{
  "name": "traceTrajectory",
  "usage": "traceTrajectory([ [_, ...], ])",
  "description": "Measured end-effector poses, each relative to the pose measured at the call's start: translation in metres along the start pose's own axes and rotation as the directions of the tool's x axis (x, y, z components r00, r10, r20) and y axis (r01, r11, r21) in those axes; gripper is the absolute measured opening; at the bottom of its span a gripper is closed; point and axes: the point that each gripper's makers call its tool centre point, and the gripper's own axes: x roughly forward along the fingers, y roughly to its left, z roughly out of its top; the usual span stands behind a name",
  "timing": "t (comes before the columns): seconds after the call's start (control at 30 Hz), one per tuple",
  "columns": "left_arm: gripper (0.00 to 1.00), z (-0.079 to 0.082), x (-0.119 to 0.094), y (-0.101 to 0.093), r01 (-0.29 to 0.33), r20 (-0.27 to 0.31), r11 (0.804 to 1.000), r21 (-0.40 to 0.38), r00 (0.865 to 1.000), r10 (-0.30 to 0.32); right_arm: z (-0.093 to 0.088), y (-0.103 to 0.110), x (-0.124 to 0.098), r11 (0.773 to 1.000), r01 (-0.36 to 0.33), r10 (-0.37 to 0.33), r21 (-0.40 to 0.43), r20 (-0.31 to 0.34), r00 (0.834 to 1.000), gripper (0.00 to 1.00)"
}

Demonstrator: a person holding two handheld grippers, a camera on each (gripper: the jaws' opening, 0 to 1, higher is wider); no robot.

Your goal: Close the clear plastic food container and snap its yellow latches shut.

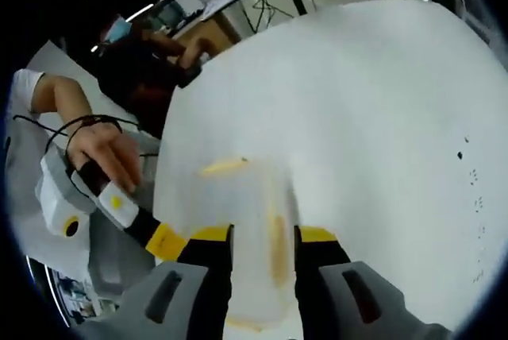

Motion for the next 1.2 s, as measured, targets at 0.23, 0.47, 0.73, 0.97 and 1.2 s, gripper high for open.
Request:
traceTrajectory([
  [0.23,0.31,0.001,-0.018,0.006,-0.017,0.002,1.000,-0.020,1.000,0.017,-0.008,0.010,-0.016,0.998,0.056,-0.057,-0.005,-0.016,0.998,0.27],
  [0.47,0.31,0.005,-0.038,0.012,-0.045,0.007,0.998,-0.052,0.999,0.045,-0.012,0.023,-0.035,0.993,0.116,-0.116,-0.001,0.002,0.993,0.28],
  [0.73,0.31,0.002,-0.052,0.017,-0.061,0.002,0.992,-0.109,0.998,0.062,-0.009,0.032,-0.052,0.984,0.177,-0.176,-0.007,0.043,0.983,0.32],
  [0.97,0.31,-0.006,-0.060,0.022,-0.076,0.001,0.978,-0.192,0.997,0.078,-0.013,0.045,-0.055,0.972,0.233,-0.230,-0.024,0.081,0.970,0.34],
  [1.2,0.31,-0.019,-0.061,0.023,-0.092,-0.011,0.964,-0.248,0.996,0.092,-0.028,0.053,-0.050,0.962,0.270,-0.266,-0.039,0.092,0.960,0.35],
])
